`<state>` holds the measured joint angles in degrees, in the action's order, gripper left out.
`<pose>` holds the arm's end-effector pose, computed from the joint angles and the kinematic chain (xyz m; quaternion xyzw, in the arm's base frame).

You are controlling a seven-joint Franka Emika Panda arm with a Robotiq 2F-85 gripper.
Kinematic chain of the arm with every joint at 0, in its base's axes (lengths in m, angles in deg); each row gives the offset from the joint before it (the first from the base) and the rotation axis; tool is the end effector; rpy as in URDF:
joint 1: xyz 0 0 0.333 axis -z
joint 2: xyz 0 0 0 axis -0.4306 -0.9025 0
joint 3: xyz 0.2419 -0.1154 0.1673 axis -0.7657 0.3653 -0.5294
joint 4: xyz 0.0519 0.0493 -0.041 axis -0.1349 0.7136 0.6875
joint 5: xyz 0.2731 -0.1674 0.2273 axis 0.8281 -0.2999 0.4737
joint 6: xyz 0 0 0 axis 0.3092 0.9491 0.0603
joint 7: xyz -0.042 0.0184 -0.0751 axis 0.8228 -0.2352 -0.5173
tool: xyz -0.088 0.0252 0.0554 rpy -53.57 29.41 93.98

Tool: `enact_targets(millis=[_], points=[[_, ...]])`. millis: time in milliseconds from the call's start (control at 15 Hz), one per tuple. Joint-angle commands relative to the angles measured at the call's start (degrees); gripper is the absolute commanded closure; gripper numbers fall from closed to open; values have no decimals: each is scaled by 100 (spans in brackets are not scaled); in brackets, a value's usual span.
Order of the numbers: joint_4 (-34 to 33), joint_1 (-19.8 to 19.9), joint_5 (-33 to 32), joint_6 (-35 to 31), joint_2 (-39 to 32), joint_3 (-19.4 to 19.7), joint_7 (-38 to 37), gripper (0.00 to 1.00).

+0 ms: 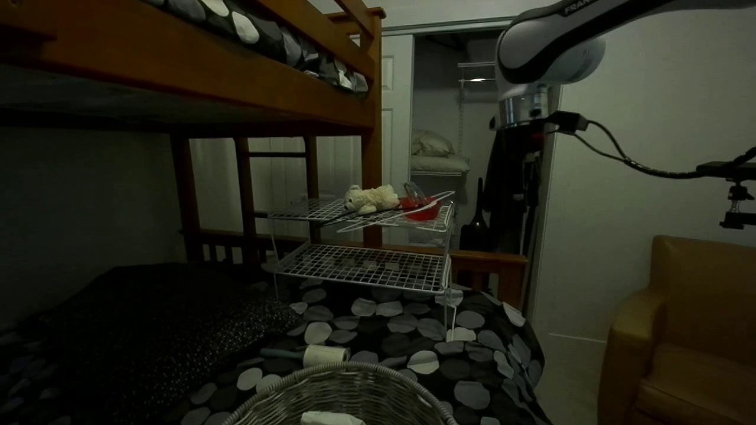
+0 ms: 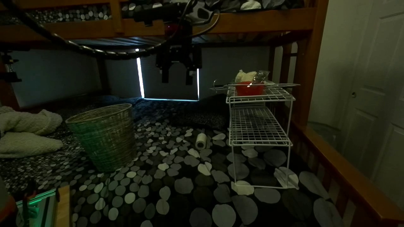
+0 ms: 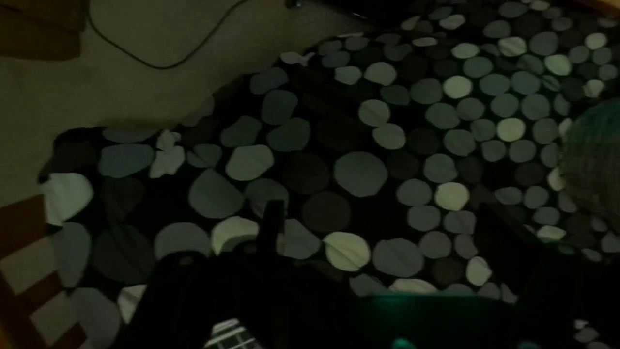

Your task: Pick up the basket and move it forward on the table

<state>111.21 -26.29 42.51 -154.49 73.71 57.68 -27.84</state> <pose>0.4608 -0.0332 0.5464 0.9807 0.1837 -0.0645 0.0200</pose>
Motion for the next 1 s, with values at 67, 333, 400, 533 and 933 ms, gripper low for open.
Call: enact_targets(millis=[67,333,400,533,933], points=[[-219,-520,734,410,-168,-666,-939,0],[-161,-587,575,226,-165,-787,-905,0],[-161,-573,573,226,-171,-773,-905,0],[-279,-437,383,448,-261,-820,-1695,0],[31,-780,1642,489,126,-1296,-3437,0]])
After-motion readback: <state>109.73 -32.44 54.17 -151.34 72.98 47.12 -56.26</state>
